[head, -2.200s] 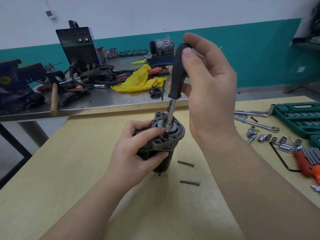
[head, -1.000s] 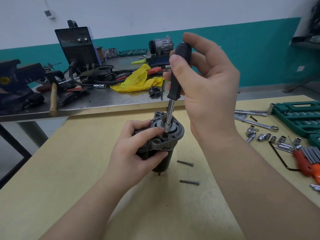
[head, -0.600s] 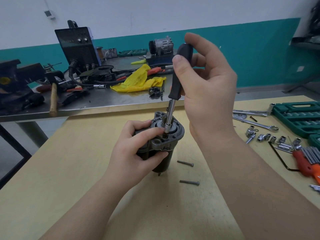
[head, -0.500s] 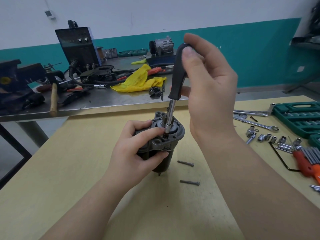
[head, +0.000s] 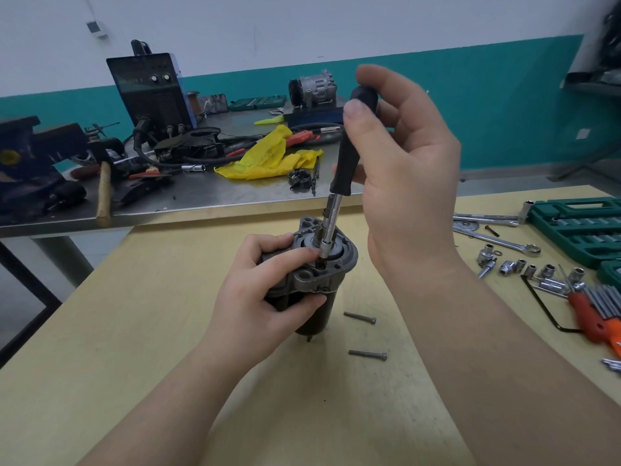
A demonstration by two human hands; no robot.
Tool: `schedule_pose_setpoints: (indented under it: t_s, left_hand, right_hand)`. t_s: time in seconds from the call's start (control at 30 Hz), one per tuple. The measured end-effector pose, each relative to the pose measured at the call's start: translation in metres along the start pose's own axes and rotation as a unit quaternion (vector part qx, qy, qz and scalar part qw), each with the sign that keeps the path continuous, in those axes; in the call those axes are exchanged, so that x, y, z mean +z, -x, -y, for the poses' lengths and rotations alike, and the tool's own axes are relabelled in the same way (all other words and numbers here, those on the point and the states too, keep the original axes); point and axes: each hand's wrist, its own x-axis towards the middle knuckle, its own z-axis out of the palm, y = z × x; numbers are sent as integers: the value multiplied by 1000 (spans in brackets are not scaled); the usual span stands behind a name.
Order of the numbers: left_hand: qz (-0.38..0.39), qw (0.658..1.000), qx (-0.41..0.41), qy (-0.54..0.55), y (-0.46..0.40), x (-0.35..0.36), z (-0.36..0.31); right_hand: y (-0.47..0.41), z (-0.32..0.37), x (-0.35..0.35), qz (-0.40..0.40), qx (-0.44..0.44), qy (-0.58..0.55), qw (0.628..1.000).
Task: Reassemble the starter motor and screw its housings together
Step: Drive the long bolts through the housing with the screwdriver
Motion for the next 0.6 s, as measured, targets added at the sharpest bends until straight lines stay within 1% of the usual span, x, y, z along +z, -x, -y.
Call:
schedule_pose_setpoints:
  t_s: [0.07, 0.23, 0.3, 0.43, 0.6]
  left_hand:
    - [-2, 1000, -1, 1, 0, 0, 0]
    - [-2, 1000, -1, 4, 0, 1, 0]
    - [-2, 1000, -2, 6, 0, 1, -1]
    - [-4, 1000, 1, 0, -1, 0, -1]
    - [-3, 1000, 2, 3, 0, 0, -1]
  right_hand:
    - [0, 0, -1, -5, -3, 23, 1000]
    - [-2, -3, -3, -32, -57, 128, 990]
    - [-1, -2, -1, -22, -45, 111, 993]
    - [0, 1, 0, 3, 12, 20, 1000]
    - [0, 1, 0, 14, -21, 64, 998]
